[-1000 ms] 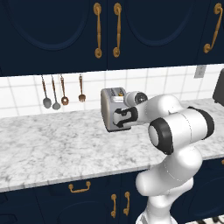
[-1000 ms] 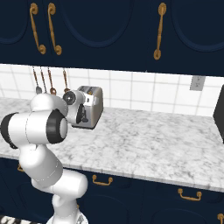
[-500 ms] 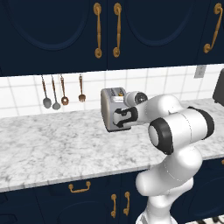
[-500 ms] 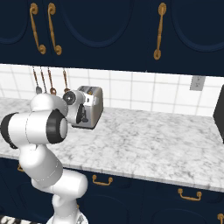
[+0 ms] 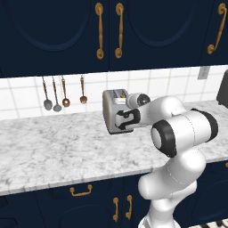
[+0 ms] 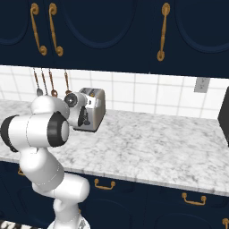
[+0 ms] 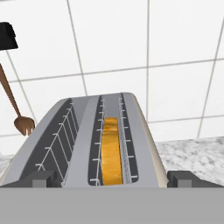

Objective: Start the toaster. Once the lever pops up, take the bread to the plate on the dining counter.

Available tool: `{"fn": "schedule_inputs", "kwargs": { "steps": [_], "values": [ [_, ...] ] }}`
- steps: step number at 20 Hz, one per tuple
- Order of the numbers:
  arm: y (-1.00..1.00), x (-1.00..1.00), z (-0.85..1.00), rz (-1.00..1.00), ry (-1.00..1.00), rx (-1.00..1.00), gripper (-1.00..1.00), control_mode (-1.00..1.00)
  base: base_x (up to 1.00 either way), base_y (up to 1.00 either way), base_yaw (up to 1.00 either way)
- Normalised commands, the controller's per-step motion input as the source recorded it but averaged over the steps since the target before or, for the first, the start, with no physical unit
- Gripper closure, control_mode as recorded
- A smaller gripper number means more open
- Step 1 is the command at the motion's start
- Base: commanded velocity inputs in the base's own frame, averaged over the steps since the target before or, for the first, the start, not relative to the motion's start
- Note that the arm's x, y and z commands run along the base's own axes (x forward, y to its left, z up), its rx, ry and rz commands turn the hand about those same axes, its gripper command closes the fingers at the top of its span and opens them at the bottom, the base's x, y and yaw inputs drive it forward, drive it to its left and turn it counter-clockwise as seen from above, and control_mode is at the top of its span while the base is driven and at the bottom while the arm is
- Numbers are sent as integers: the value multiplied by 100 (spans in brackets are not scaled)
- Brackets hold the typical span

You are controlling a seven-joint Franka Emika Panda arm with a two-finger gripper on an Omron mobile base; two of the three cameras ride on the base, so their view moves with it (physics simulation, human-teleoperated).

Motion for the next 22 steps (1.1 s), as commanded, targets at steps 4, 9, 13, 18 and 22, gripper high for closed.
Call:
{"fn": "schedule_inputs", "kwargs": {
  "steps": [4, 9, 13, 18, 22],
  "values": [
    [0, 0, 0, 0, 0, 0, -100, -100, 0, 0, 0],
    [0, 0, 0, 0, 0, 0, -100, -100, 0, 0, 0],
    [0, 0, 0, 0, 0, 0, -100, -100, 0, 0, 0],
    [0, 0, 0, 0, 0, 0, -100, -100, 0, 0, 0],
    [0, 0, 0, 0, 0, 0, -100, -100, 0, 0, 0]
  ]
}}
